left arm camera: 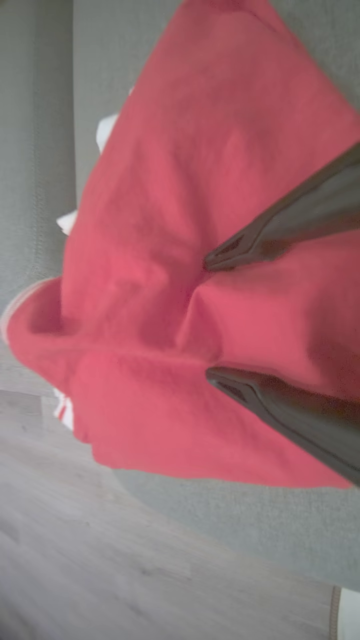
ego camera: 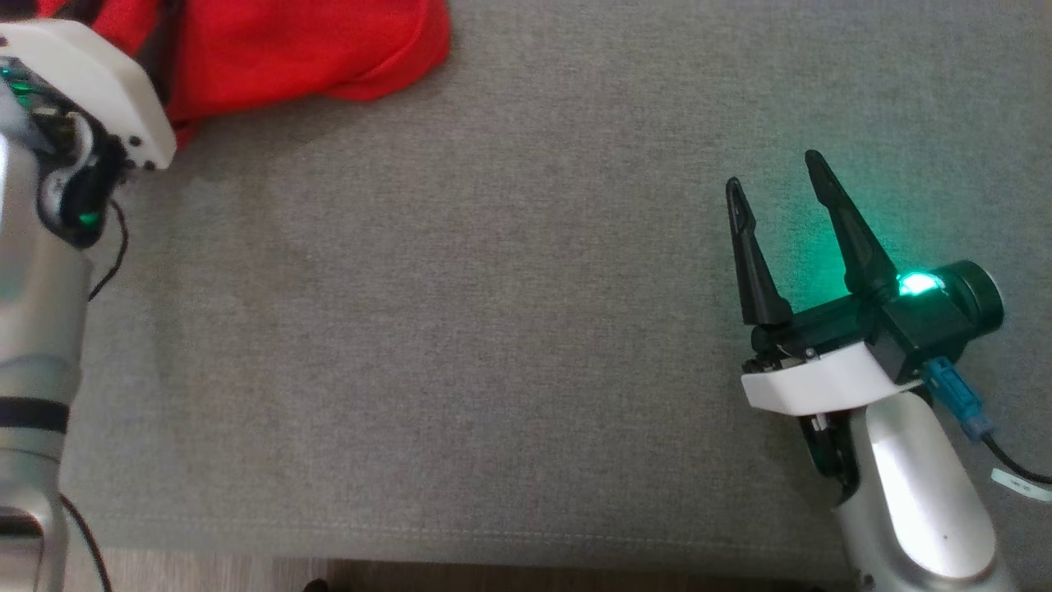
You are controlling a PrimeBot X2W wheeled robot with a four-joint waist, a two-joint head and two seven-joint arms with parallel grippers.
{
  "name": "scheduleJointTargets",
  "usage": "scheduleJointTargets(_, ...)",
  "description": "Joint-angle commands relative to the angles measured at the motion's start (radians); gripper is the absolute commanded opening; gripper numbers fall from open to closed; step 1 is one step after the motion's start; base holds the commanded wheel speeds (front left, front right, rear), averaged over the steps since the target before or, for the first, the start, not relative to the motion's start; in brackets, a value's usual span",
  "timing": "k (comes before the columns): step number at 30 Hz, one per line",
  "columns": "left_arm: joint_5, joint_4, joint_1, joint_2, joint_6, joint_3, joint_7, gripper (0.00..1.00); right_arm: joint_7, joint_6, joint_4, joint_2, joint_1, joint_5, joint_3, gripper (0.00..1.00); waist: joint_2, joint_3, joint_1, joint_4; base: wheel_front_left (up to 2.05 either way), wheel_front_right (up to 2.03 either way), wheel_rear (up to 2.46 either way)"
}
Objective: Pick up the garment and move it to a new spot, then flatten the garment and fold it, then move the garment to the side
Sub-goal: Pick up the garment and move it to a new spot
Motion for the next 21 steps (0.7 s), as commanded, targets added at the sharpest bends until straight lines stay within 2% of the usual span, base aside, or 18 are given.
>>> scheduleJointTargets(1,-0.016,-0.005,-0.046,0.070,0.002,0.026,0.023,1.00,-0.010,0.008,-0.039,-0.001,-0.017,-0.003,0.030,1.00,0.0000,0.015,-0.0001,-0.014,0.00,0.00,0.00)
scheduleJointTargets(6,-0.062,0.054,-0.057,0.081,0.001,0.015,0.090,1.00,-0.010,0.008,-0.045,-0.001,-0.019,0.000,0.033,1.00,0.0000,0.023,-0.0001,-0.023,0.00,0.00,0.00)
scheduleJointTargets(7,-0.068,0.059,-0.057,0.082,0.001,0.010,0.099,0.79,-0.010,0.008,-0.045,-0.001,-0.020,0.001,0.033,1.00,0.0000,0.023,-0.0001,-0.024,0.00,0.00,0.00)
scheduleJointTargets(8,-0.073,0.061,-0.058,0.084,0.001,0.005,0.100,0.36,-0.010,0.008,-0.044,-0.001,-0.020,0.001,0.033,1.00,0.0000,0.023,-0.0001,-0.025,0.00,0.00,0.00)
scheduleJointTargets(9,-0.073,0.061,-0.058,0.084,0.001,0.005,0.100,0.36,-0.010,0.008,-0.044,-0.001,-0.020,0.001,0.033,1.00,0.0000,0.023,-0.0001,-0.025,0.00,0.00,0.00)
scheduleJointTargets(10,-0.076,0.063,-0.059,0.086,0.001,0.001,0.098,0.00,-0.010,0.008,-0.044,-0.001,-0.021,0.003,0.033,1.00,0.0000,0.022,-0.0001,-0.025,0.00,0.00,0.00)
scheduleJointTargets(21,-0.060,0.035,-0.114,0.135,0.006,-0.042,0.022,0.00,-0.010,0.008,-0.033,-0.001,-0.013,0.024,0.021,1.00,0.0000,-0.049,-0.0001,-0.015,0.00,0.00,0.00)
